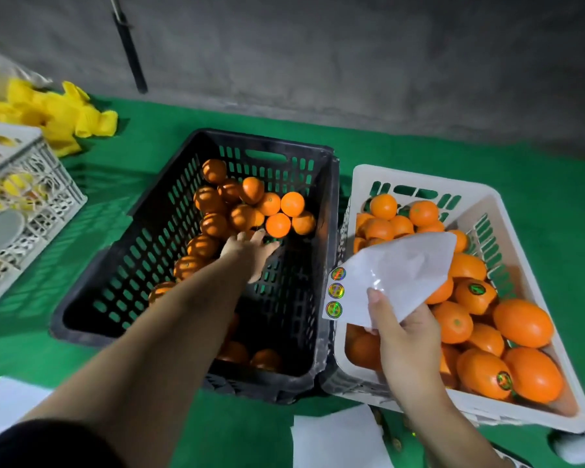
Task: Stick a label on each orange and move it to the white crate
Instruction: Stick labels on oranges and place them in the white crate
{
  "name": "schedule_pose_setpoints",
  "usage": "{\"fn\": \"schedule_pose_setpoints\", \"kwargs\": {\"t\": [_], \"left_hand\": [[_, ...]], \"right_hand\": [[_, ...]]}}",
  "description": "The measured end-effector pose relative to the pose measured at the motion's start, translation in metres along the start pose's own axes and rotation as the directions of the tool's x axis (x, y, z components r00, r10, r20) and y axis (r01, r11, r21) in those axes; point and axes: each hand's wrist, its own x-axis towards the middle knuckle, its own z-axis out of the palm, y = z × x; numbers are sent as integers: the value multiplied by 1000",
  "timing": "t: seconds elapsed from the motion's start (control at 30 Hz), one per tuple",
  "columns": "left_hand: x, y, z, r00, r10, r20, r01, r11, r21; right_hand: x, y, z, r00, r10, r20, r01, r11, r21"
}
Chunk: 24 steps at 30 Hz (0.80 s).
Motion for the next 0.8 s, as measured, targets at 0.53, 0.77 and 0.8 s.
{"fn": "schedule_pose_setpoints", "kwargs": {"t": [0.53, 0.77, 0.8], "left_hand": [[42, 1, 35, 942, -335, 10, 324, 903, -282], [13, 18, -25, 965, -249, 76, 250, 808, -534], [-2, 26, -45, 978, -198, 61, 191, 747, -637]], "right_hand": [[-4, 6, 19, 996, -81, -48, 67, 970, -235], [-5, -6, 18, 999, -51, -14, 46, 969, -241], [-5, -7, 18, 999, -41, -18, 36, 976, -217]]}}
